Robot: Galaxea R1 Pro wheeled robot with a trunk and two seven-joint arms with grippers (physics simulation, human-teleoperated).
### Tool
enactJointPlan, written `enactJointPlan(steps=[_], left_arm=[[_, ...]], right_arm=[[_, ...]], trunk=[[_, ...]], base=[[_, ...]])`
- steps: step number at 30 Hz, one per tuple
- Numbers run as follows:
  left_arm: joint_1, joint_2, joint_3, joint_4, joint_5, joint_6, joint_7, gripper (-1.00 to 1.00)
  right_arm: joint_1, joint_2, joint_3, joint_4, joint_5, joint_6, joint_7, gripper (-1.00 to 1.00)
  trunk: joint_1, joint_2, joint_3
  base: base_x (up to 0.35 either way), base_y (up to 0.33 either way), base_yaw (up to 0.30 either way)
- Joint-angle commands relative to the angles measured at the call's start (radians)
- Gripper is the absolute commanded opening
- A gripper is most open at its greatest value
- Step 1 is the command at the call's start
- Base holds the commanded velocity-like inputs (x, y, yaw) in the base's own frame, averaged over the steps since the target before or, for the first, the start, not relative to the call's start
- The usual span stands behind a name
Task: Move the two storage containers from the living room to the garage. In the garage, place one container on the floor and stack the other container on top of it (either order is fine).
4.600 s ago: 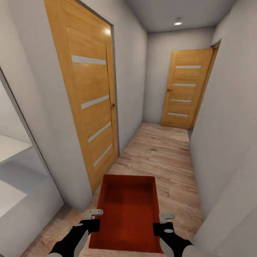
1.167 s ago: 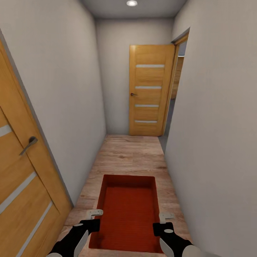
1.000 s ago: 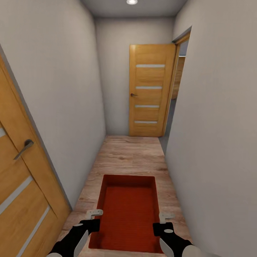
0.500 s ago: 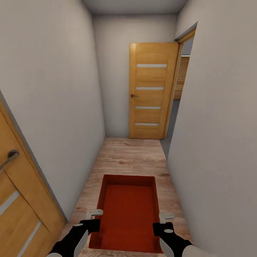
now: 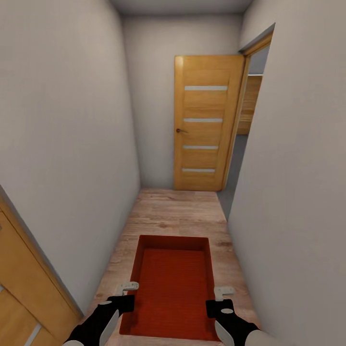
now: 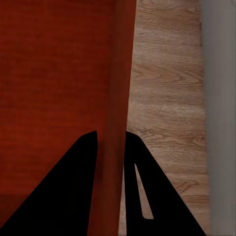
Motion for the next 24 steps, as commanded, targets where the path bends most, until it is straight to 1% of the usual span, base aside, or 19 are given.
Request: enactJointPlan(steps=[1,24], left_arm=[[-0.001,0.001,-0.008,-0.005,-0.010,0.007,0.011,-1.00],[-0.001,0.001,-0.009,-0.005,-0.010,0.007,0.011,-1.00]], right_arm=[[-0.001,-0.005,0.009,0.018,-0.020,-0.006,-0.008,-1.00],[-0.001,-0.006,0.009,0.018,-0.020,-0.006,-0.008,-1.00]], trunk=[[0.001,-0.002,-0.002],[0.001,-0.002,-0.002]], base=[[0.324,0.000,0.000],[0.324,0.000,0.000]])
